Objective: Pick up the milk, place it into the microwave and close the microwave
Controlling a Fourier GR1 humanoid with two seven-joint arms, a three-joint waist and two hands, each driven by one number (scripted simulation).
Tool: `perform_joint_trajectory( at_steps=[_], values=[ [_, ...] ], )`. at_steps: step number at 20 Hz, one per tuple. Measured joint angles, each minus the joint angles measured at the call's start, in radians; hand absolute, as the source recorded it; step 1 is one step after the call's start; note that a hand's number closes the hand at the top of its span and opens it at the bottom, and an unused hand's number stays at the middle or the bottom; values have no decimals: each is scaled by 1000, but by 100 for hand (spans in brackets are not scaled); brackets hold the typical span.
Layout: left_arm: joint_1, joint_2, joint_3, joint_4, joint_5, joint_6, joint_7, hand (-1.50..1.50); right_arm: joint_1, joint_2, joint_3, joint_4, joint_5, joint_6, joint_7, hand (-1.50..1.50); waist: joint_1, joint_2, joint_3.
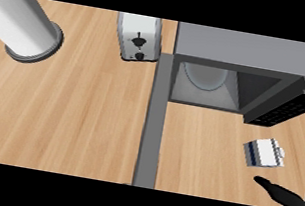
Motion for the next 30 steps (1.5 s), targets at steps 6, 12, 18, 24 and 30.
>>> perform_joint_trajectory(
  at_steps=[6, 12, 18, 24, 30],
  values=[
    [31, -13, 55, -7, 54, -44, 20, -150, -71, -43, -38, 278, 23, 6, -160, -150, 1, 0, 0],
    [37, -11, 95, -21, 110, -48, 56, -150, -159, -96, -64, 563, 66, -19, -337, -150, 2, 1, 1],
    [39, -17, 124, 0, 136, -91, 70, -150, -301, -132, -91, 877, 88, -32, -505, -150, 7, 3, 2],
    [35, -31, 130, -16, 151, -90, 95, -150, -398, -162, -116, 1071, 85, -10, -581, -150, 11, 5, 2],
    [40, -36, 138, -17, 168, -101, 113, -150, -439, -157, -136, 1157, 68, 26, -607, 150, 15, 8, 4]
  ],
)
